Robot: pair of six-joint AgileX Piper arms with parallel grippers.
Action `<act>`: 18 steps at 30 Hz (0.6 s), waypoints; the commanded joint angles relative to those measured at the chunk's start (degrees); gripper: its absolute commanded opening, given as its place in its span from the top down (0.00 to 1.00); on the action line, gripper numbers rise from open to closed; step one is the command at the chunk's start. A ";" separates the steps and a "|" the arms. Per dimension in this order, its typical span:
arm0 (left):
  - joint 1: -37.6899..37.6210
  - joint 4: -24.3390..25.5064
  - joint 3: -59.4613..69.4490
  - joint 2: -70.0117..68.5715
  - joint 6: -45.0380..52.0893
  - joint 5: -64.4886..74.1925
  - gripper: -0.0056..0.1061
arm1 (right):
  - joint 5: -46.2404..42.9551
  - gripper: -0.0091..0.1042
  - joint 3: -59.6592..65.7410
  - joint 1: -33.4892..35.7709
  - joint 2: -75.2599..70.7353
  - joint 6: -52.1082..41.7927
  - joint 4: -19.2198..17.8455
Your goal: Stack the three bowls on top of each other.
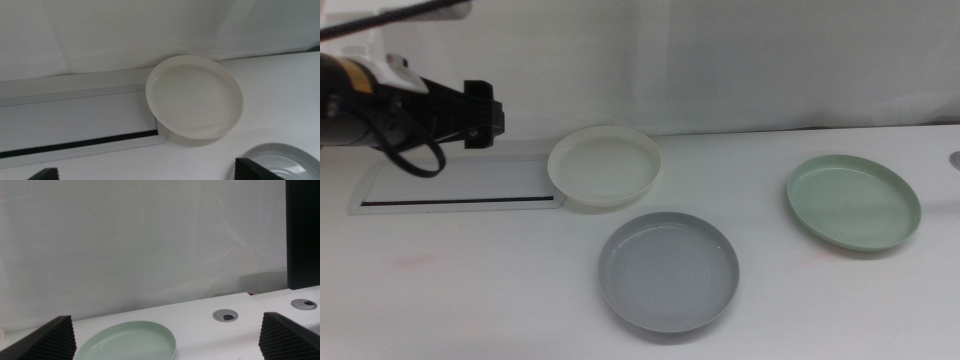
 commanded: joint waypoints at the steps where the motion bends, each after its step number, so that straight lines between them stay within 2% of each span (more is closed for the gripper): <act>1: 0.07 1.12 -1.21 2.46 -1.13 -2.37 0.14 | -0.54 0.01 0.84 -0.29 -0.22 -0.09 0.00; 8: 0.07 4.40 -14.64 13.81 -1.70 0.31 0.17 | -0.54 0.01 0.84 -0.29 -0.22 0.01 0.00; 18: 1.10 4.50 -31.61 32.06 -4.50 3.55 0.17 | -0.54 0.01 0.84 -0.29 -0.22 0.01 0.00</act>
